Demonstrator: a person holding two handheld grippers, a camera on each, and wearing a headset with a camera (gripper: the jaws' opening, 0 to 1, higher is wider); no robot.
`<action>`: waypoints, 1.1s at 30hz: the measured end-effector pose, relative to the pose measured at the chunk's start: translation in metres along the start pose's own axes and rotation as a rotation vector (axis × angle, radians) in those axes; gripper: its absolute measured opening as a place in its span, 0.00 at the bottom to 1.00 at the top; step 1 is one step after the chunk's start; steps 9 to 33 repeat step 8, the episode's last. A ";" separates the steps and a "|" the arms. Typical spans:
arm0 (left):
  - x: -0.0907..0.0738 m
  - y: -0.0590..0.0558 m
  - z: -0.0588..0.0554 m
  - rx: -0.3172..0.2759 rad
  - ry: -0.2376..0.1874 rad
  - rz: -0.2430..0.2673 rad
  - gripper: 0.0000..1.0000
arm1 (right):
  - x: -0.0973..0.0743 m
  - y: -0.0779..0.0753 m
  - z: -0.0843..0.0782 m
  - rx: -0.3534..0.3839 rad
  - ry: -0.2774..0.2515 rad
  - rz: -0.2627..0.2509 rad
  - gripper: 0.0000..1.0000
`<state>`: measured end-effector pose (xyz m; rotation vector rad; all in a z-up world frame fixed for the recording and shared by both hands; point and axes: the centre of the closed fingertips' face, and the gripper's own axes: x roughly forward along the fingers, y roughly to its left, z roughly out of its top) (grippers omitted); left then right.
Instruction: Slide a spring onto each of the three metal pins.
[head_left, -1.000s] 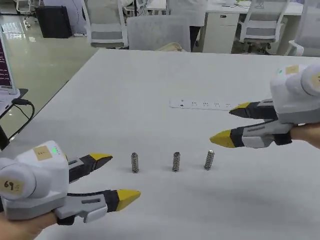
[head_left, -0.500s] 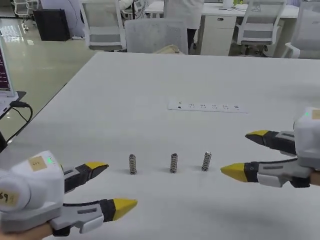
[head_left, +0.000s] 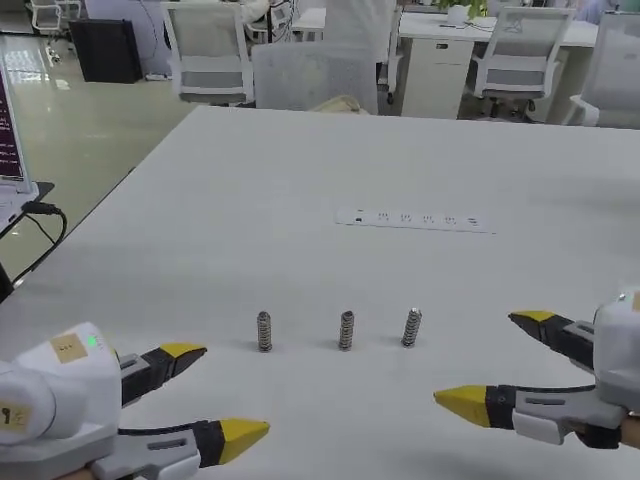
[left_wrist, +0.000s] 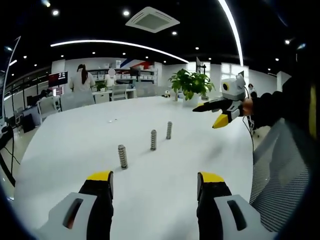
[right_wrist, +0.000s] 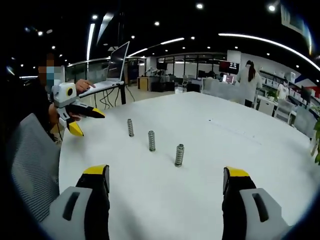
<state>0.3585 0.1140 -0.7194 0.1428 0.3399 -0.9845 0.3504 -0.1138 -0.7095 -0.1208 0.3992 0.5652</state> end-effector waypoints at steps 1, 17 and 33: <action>0.000 0.000 -0.001 -0.001 0.000 0.000 0.64 | 0.000 0.001 -0.001 0.004 0.005 0.001 0.95; 0.001 -0.004 -0.006 -0.018 -0.002 -0.002 0.66 | 0.001 0.008 -0.008 0.017 0.014 0.005 0.99; 0.001 -0.004 -0.006 -0.018 -0.002 -0.002 0.66 | 0.001 0.008 -0.008 0.017 0.014 0.005 0.99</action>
